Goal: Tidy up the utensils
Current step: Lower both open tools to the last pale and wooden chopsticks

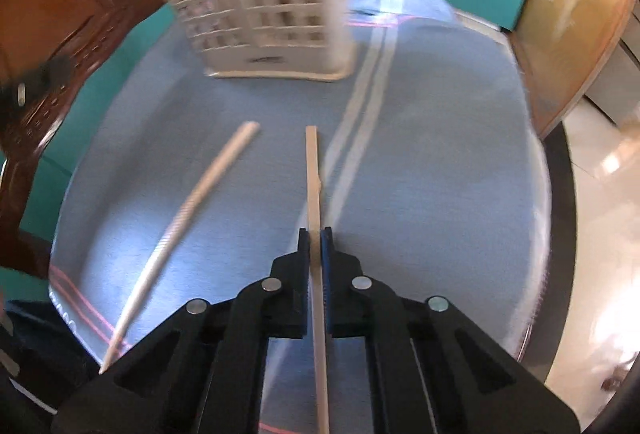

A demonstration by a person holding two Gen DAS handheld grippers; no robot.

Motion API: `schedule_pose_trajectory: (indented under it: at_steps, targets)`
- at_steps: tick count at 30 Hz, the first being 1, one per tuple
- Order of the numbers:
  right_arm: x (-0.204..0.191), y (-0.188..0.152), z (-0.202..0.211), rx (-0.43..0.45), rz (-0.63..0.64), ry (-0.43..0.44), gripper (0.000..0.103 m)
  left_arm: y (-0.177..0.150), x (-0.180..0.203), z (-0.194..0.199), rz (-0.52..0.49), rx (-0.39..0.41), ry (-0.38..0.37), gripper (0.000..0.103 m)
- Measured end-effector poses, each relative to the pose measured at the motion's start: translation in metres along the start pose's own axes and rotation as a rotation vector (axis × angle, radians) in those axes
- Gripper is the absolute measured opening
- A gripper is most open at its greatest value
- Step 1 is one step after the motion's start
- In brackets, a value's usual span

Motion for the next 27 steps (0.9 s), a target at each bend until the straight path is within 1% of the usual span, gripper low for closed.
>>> schedule_pose_trajectory:
  at_steps: [5, 6, 8, 14, 16, 20, 25, 27]
  targets:
    - [0.016, 0.000, 0.008, 0.055, -0.038, -0.002, 0.008, -0.020, 0.023, -0.026, -0.039, -0.138, -0.075, 0.039]
    - [0.017, 0.000, 0.010, 0.063, -0.036, -0.008, 0.008, -0.023, 0.027, -0.030, -0.051, -0.156, -0.081, 0.039]
    - [0.018, 0.000, 0.014, 0.075, -0.030, -0.017, 0.013, -0.030, 0.035, -0.038, -0.074, -0.188, -0.091, 0.041]
    - [0.018, -0.007, 0.024, 0.073, 0.003, -0.008, 0.014, -0.047, 0.055, -0.059, -0.128, -0.273, -0.110, 0.043]
    - [0.017, -0.004, 0.019, 0.065, 0.018, -0.006, 0.016, -0.052, 0.058, -0.064, -0.142, -0.288, -0.100, 0.043]
    - [0.013, -0.004, 0.018, 0.067, 0.043, -0.013, 0.027, -0.058, 0.059, -0.075, -0.156, -0.313, -0.066, 0.044]
    - [0.010, -0.003, 0.014, 0.071, 0.059, -0.027, 0.035, -0.059, 0.058, -0.079, -0.146, -0.304, -0.047, 0.045]
    - [0.010, -0.001, 0.008, 0.067, 0.065, -0.046, 0.035, -0.060, 0.059, -0.078, -0.143, -0.300, -0.045, 0.040]
Point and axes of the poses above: each gripper's, at about its wrist camera, not at the fingertips, and z roughly against the way its jaws point, x to its right, y to its top, the point moved 1 cm from there along -z, roughly the way its jaws point, and after that the axes turned 4 degrees about z, right-handed, at the moved point
